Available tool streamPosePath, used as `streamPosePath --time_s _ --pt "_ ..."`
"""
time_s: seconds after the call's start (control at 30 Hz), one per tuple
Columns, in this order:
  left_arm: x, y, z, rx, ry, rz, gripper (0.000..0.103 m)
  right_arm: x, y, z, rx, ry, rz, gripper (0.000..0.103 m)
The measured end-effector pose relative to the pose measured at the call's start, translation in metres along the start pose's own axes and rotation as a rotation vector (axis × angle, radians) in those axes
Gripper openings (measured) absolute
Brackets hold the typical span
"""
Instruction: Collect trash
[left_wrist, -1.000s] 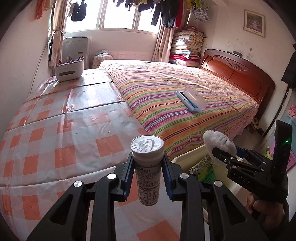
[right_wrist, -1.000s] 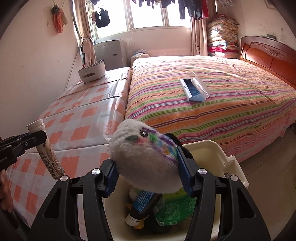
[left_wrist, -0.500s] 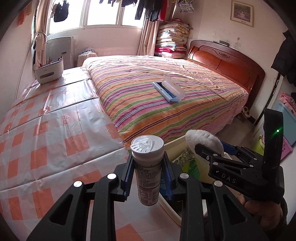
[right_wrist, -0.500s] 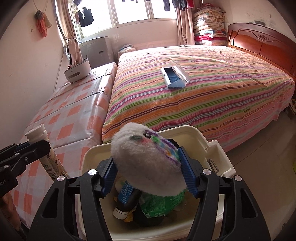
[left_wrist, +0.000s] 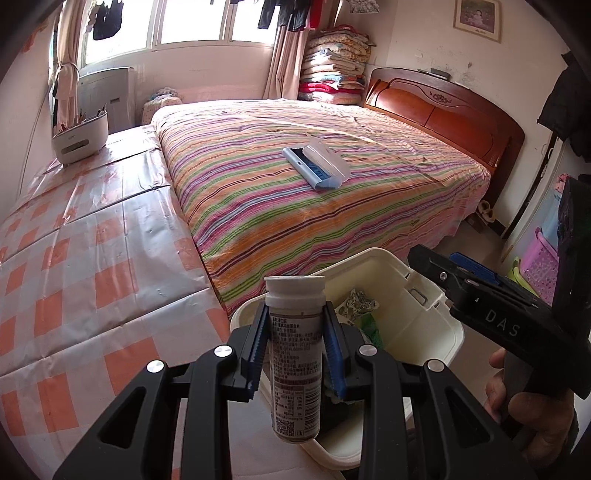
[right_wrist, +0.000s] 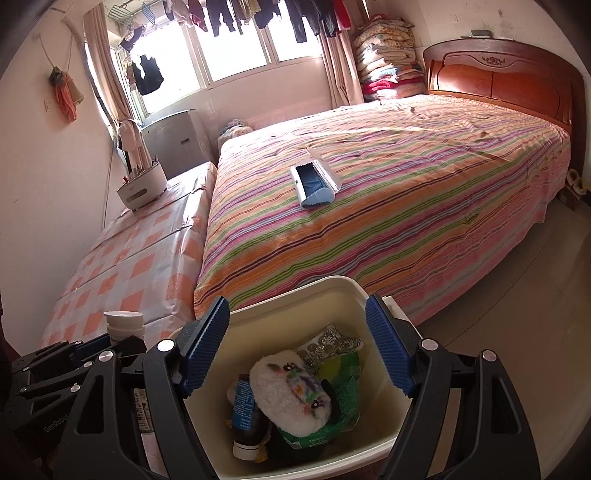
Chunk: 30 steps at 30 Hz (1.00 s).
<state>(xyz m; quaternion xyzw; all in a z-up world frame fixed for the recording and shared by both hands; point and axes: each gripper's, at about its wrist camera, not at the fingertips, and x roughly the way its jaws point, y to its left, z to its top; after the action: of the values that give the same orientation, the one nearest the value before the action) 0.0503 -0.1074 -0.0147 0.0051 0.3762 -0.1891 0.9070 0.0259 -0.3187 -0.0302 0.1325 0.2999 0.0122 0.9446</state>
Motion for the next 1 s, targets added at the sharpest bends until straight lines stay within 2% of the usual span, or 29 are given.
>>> streamPosePath --time_s 0.37,0.57,0.63,0.67,0.7,0.8,0.9,1.0 --pt "0.027 -0.027 0.006 0.043 0.033 -0.012 0.028 -0.013 -0.02 0.005 0.051 -0.057 -0.038 0.077" --pt "0.037 -0.029 0.008 0.02 0.048 0.006 0.03 -0.017 -0.028 0.006 0.079 -0.067 -0.042 0.077" --pt "0.039 -0.029 0.007 0.009 0.057 0.017 0.049 -0.016 -0.029 0.006 0.085 -0.066 -0.043 0.078" --pt "0.037 -0.029 0.007 0.007 0.055 0.032 0.064 -0.016 -0.029 0.006 0.085 -0.064 -0.045 0.079" --pt "0.034 -0.028 0.006 0.005 0.041 0.044 0.072 -0.016 -0.029 0.005 0.084 -0.063 -0.048 0.08" --pt "0.022 -0.028 0.005 0.014 0.009 0.073 0.077 -0.013 -0.026 0.003 0.066 -0.055 -0.063 0.082" --pt "0.006 -0.026 0.0 0.034 0.007 0.113 0.078 -0.009 -0.019 -0.001 0.04 -0.025 -0.081 0.084" --pt "-0.016 -0.025 -0.008 0.046 -0.016 0.204 0.078 -0.005 -0.007 -0.008 0.0 0.028 -0.098 0.087"
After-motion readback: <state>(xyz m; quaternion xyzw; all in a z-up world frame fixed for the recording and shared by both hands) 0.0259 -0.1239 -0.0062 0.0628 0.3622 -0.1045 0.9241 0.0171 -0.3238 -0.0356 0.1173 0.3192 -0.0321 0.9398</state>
